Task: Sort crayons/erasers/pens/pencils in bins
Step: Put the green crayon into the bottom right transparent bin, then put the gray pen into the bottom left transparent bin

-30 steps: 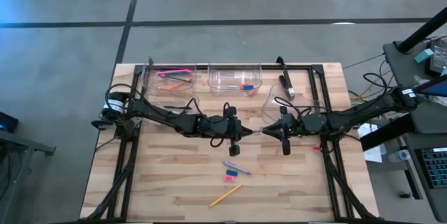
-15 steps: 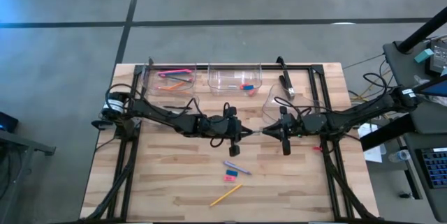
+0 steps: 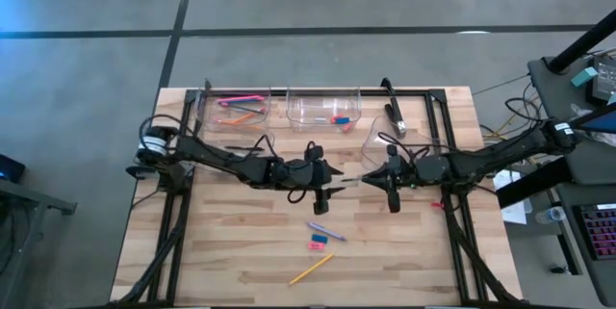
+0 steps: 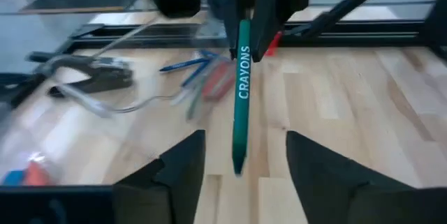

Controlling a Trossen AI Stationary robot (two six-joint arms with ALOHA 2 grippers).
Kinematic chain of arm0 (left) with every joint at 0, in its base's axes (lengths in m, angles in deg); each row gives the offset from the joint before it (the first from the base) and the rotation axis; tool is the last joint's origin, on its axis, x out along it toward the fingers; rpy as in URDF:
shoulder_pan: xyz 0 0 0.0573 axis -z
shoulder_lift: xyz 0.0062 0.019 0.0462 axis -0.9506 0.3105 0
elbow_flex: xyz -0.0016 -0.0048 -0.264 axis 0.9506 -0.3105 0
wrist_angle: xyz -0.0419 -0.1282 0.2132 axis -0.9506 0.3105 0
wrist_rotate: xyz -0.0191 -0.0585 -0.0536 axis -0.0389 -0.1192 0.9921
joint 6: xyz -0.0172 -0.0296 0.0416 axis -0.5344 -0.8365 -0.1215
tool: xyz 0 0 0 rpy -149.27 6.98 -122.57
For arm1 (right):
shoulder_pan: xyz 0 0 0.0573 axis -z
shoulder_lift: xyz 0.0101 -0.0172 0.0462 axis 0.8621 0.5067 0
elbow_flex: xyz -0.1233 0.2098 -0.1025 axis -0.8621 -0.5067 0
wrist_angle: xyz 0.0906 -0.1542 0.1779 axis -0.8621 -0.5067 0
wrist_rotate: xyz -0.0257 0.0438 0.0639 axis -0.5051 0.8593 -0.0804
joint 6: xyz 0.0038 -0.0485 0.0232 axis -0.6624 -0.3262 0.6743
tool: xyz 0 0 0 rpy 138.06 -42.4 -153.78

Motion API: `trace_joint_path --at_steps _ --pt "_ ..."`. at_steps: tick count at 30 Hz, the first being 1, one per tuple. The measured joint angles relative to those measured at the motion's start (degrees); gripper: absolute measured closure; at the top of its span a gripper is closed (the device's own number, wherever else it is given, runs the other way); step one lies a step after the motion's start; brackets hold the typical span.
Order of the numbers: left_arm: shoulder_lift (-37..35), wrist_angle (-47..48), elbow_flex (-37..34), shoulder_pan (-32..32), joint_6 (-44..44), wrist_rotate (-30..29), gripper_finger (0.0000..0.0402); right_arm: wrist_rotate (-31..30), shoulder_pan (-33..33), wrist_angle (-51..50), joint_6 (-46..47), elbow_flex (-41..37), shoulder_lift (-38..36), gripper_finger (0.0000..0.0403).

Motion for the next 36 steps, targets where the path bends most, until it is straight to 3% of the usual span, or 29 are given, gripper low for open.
trace_joint_path --at_steps 4,10,13,16,21,28,32,36 --pt "-3.2 5.3 0.0 0.0 -0.1 -4.6 0.0203 -7.0 0.0 -13.7 0.6 4.9 -2.1 0.0376" --pt "-4.2 7.4 -0.5 0.1 -0.1 -5.1 0.0201 -22.9 0.0 -40.8 8.3 14.5 -3.9 0.0376" --pt "-4.2 7.3 -1.3 0.2 -0.4 -5.1 0.0201 -26.0 0.0 -54.1 15.9 18.6 -3.8 0.0376" --pt "-4.2 5.8 -2.8 0.1 -0.5 -5.1 0.0201 -26.1 0.0 -61.2 20.6 20.5 -3.8 0.0376" --pt "-4.3 3.3 -3.7 0.1 -0.5 -5.1 0.0201 -25.6 0.0 -63.2 21.4 21.1 -3.4 0.0343" --pt "-4.3 4.4 -3.7 0.2 -0.5 -1.8 0.0201 -25.6 0.0 -63.1 20.2 21.2 -1.9 0.0227" --pt "-4.3 6.2 -3.7 1.0 -0.5 3.2 0.0201 -24.9 -0.7 -59.1 18.4 21.3 -1.4 0.0181" --pt "-4.3 11.2 -3.8 2.9 -0.3 7.5 0.0201 -23.1 -3.8 -49.2 12.7 19.7 -0.8 0.0163"
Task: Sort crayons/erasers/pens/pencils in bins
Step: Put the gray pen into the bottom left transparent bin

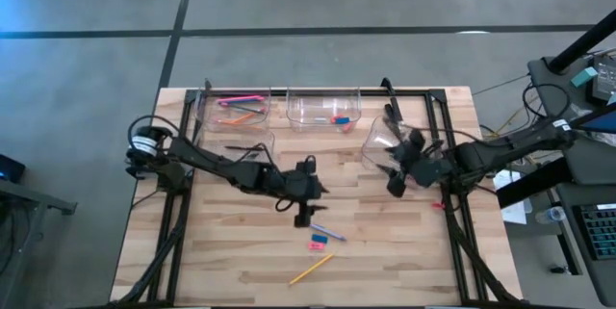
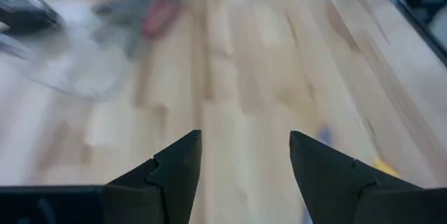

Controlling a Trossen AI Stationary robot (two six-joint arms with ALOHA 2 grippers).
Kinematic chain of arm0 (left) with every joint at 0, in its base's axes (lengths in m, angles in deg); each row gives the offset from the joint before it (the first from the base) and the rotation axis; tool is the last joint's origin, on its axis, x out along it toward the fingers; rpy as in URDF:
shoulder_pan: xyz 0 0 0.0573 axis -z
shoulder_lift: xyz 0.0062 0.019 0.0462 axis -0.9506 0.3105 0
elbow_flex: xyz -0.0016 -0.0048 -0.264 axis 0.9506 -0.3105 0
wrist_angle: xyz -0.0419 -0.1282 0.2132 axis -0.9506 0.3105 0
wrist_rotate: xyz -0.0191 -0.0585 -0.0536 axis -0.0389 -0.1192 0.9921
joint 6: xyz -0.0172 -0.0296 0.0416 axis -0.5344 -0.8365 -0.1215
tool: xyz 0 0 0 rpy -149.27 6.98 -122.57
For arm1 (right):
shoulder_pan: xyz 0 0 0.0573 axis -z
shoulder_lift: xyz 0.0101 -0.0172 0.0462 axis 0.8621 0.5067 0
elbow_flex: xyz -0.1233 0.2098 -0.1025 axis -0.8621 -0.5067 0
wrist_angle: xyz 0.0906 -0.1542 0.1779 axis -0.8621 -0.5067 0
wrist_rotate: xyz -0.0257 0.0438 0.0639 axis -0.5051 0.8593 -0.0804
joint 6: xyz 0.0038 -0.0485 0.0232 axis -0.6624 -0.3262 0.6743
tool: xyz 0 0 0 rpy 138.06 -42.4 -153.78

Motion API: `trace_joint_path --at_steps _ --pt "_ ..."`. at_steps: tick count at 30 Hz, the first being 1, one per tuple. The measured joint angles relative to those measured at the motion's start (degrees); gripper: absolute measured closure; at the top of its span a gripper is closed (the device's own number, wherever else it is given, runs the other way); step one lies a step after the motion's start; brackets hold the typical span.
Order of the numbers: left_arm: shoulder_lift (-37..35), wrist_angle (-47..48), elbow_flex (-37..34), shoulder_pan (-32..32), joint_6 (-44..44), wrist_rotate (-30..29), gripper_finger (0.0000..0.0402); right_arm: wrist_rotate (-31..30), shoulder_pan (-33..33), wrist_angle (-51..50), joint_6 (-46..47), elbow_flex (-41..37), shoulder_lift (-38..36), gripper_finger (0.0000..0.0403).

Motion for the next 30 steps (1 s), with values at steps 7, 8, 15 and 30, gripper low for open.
trace_joint_path --at_steps 7,8,15,30 --pt "2.1 3.3 -2.1 4.9 -0.1 0.7 0.0201 2.2 -5.7 21.6 -10.6 -5.4 2.7 0.0168" --pt "2.2 4.1 -3.1 5.5 -0.1 0.8 0.0201 2.3 -6.2 23.8 -11.1 -6.1 3.3 0.0169" --pt "6.2 0.5 -4.9 6.9 -0.3 0.7 0.0201 2.1 -7.3 30.2 -11.5 -9.4 6.0 0.0174" --pt "16.3 -2.7 -3.8 6.5 1.6 1.9 0.0283 1.4 -7.3 31.6 -10.8 -9.9 8.2 0.0172"
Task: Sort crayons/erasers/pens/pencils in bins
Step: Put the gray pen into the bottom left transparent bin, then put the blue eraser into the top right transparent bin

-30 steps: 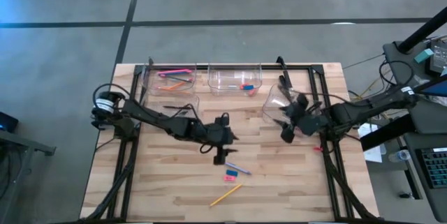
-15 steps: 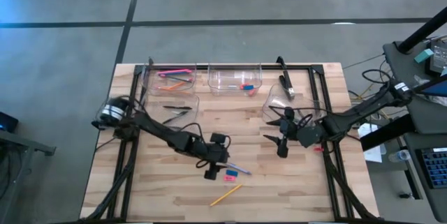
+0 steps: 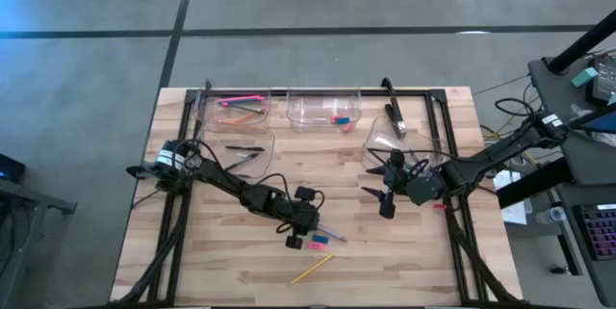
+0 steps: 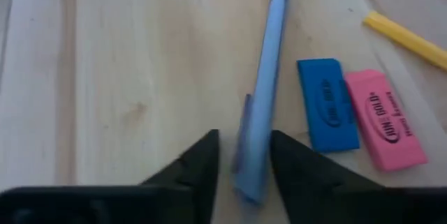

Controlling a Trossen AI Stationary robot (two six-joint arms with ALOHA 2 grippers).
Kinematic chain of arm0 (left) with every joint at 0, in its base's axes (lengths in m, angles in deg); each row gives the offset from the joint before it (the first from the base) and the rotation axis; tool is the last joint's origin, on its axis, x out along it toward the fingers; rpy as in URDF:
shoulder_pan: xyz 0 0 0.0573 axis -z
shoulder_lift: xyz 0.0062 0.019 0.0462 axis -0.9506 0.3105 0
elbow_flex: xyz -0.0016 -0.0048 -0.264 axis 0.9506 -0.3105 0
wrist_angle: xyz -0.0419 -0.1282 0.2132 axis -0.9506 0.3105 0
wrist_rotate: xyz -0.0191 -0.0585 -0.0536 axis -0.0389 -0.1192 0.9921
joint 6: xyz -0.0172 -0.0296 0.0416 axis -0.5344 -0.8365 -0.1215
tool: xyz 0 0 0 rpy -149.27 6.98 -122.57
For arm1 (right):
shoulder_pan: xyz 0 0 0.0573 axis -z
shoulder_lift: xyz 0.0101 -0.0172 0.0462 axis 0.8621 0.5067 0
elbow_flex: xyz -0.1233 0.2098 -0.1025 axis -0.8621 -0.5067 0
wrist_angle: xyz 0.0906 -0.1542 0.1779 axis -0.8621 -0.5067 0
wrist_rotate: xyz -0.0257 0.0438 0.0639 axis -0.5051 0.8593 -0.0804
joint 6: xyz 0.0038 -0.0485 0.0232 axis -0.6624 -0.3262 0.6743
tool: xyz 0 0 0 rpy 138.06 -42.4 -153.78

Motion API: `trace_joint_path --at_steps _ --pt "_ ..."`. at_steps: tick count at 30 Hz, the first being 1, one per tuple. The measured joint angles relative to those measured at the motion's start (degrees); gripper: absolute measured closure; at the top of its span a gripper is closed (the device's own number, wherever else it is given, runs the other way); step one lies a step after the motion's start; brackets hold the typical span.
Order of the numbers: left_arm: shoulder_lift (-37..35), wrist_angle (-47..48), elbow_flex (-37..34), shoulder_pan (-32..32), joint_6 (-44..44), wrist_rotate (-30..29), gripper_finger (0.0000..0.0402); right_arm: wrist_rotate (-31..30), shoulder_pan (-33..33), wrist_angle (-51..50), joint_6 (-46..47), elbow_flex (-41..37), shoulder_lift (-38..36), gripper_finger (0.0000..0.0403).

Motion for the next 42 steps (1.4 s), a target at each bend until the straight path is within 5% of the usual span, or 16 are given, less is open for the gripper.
trace_joint_path --at_steps 5,9,14,21,25,35,42 --pt "-2.5 1.9 0.2 -0.8 3.4 -0.1 0.0378 0.0 0.0 -0.1 -0.4 0.0 0.0 0.0172" --pt "-10.4 11.0 0.9 -1.7 7.7 -2.2 0.0385 0.1 0.0 -0.2 -0.6 0.0 -0.1 0.0173" --pt "-27.3 28.6 3.4 -1.8 10.2 -13.9 0.0391 0.1 0.0 -0.5 -0.5 0.0 -0.3 0.0173" --pt "-48.3 59.8 2.1 -2.0 -2.6 -28.6 0.0400 0.1 0.0 -0.5 -0.5 0.0 -0.4 0.0175" --pt "-55.8 71.2 -1.5 -2.0 -12.3 -28.3 0.0398 0.1 0.0 -0.5 -0.5 0.0 -0.4 0.0177" --pt "-62.0 70.0 -8.1 -2.0 -18.4 -25.5 0.0333 0.1 0.0 0.0 0.3 0.0 -0.4 0.0177" --pt "-59.9 42.7 -7.5 -1.4 -7.5 -25.1 0.0239 14.7 0.0 13.1 -2.6 0.0 4.8 0.0177"
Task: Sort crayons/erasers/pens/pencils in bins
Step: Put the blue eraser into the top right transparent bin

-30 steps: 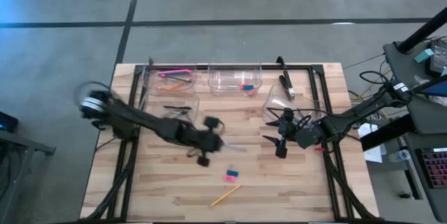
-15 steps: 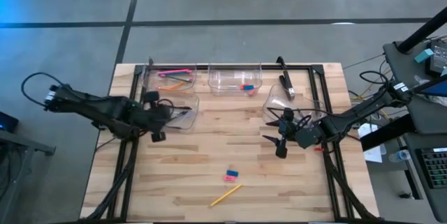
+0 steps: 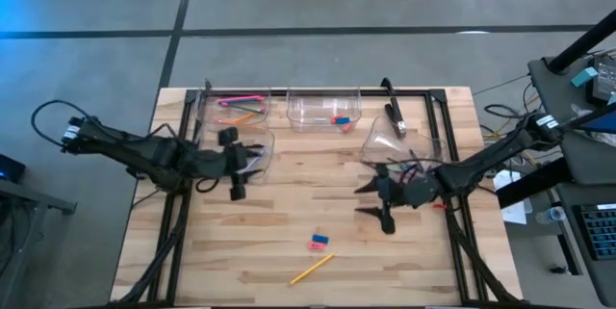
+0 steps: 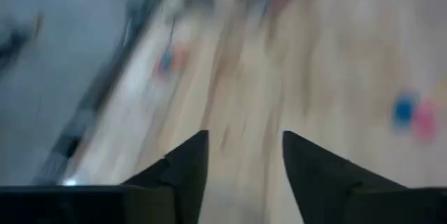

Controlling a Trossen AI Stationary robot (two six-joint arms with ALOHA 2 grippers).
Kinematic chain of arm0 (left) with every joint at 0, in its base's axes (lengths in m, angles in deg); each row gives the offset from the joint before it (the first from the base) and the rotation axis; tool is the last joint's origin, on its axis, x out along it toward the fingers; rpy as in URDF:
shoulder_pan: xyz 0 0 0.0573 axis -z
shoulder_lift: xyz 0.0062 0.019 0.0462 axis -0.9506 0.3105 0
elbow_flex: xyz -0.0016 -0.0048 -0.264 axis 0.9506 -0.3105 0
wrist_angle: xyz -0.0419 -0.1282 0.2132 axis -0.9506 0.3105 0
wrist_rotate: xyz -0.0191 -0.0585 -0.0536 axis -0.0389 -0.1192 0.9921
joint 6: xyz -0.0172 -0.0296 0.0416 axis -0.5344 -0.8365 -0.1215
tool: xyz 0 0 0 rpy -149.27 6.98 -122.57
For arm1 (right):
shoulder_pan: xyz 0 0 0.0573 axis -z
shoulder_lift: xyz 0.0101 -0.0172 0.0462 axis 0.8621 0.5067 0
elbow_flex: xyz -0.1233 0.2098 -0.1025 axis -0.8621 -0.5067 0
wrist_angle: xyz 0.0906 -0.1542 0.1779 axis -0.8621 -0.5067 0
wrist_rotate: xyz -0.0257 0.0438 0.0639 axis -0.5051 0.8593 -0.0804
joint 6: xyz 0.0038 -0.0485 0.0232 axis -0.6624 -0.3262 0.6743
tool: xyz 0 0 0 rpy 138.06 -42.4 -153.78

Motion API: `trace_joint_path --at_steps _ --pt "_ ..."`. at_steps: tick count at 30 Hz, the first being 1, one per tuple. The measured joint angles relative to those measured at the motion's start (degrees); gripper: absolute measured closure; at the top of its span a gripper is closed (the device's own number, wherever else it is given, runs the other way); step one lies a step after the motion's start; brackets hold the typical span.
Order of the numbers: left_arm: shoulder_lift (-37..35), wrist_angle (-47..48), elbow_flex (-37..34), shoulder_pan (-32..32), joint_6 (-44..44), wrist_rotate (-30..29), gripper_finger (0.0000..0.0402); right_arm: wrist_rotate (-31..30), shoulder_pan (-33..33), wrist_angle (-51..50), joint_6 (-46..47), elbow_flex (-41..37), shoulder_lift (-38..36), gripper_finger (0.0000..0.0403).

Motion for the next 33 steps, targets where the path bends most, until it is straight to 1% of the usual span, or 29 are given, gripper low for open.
trace_joint_path --at_steps 1,3,7,9,11,14,16,19,23,29,33 --pt "0.1 -5.7 -0.4 0.2 2.6 0.4 0.0228 1.6 0.0 2.1 -0.5 0.2 1.4 0.0177" --pt "0.2 -17.1 -2.4 0.3 7.3 1.8 0.0212 2.4 0.0 5.9 -0.6 0.7 4.5 0.0177" --pt "0.4 -41.5 -11.4 0.3 13.2 9.5 0.0202 2.4 0.0 10.6 -1.4 2.2 11.2 0.0177" --pt "0.5 -54.6 -17.1 0.3 13.2 11.9 0.0201 2.4 0.0 11.6 -2.0 3.2 14.9 0.0177" --pt "1.3 -66.8 -22.5 0.3 12.4 12.4 0.0201 2.4 0.0 13.0 -2.6 4.4 18.5 0.0177" --pt "3.3 -81.2 -28.8 0.3 11.2 12.4 0.0201 2.4 0.0 13.4 -3.9 7.0 24.1 0.0177" --pt "5.0 -87.9 -31.5 0.3 10.6 12.4 0.0201 2.4 0.0 13.2 -4.5 8.9 27.6 0.0177" --pt "7.3 -91.7 -33.3 0.3 10.2 12.4 0.0201 2.4 0.0 13.2 -4.7 11.7 32.1 0.0177" --pt "9.3 -91.9 -33.3 0.3 10.2 12.4 0.0201 2.4 0.0 13.2 -4.5 14.5 36.7 0.0177" --pt "11.0 -91.9 -33.1 0.3 10.2 12.4 0.0201 2.4 0.1 13.2 -4.0 17.5 41.1 0.0177" --pt "11.3 -92.0 -33.1 0.3 10.2 12.4 0.0201 5.9 0.2 13.2 -2.0 19.3 43.8 0.0177"
